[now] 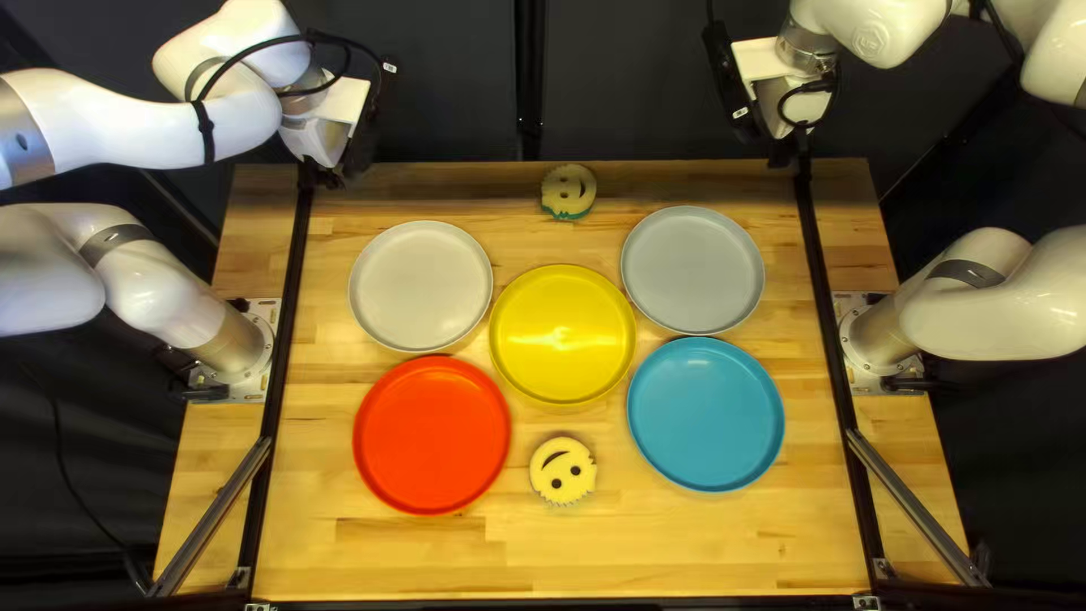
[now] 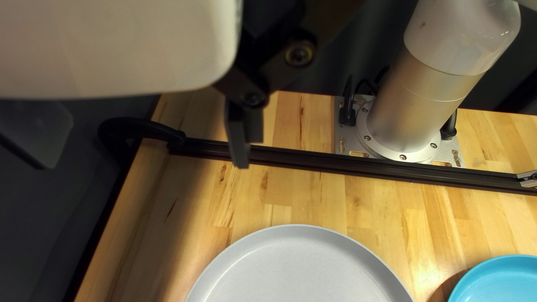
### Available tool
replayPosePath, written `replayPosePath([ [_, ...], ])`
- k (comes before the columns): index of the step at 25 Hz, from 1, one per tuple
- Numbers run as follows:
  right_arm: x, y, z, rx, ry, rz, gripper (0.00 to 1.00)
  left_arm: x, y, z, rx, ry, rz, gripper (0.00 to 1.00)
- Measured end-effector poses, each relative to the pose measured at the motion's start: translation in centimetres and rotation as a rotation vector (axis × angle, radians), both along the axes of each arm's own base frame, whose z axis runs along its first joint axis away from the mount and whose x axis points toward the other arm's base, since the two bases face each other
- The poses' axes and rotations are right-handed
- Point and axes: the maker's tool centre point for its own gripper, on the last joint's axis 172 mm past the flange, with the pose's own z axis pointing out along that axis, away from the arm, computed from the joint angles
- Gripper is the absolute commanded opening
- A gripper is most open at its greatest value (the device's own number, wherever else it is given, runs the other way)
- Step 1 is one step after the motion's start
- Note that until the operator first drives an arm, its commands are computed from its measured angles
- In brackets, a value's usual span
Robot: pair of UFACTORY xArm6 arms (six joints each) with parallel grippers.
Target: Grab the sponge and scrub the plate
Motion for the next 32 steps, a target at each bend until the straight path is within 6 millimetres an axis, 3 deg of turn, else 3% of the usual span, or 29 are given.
replayPosePath([
  [22, 0.3, -0.1, -0.4, 0.002, -0.026, -0.004, 1.00, 0.0, 0.0, 0.0, 0.000, 0.000, 0.000, 1.00],
  [27, 1.4, -0.1, -1.6, 0.019, -0.073, -0.037, 1.00, 0.0, 0.0, 0.0, 0.000, 0.000, 0.000, 1.00],
  [32, 4.0, 0.2, -3.7, 0.045, -0.115, -0.076, 1.00, 0.0, 0.0, 0.0, 0.000, 0.000, 0.000, 1.00],
])
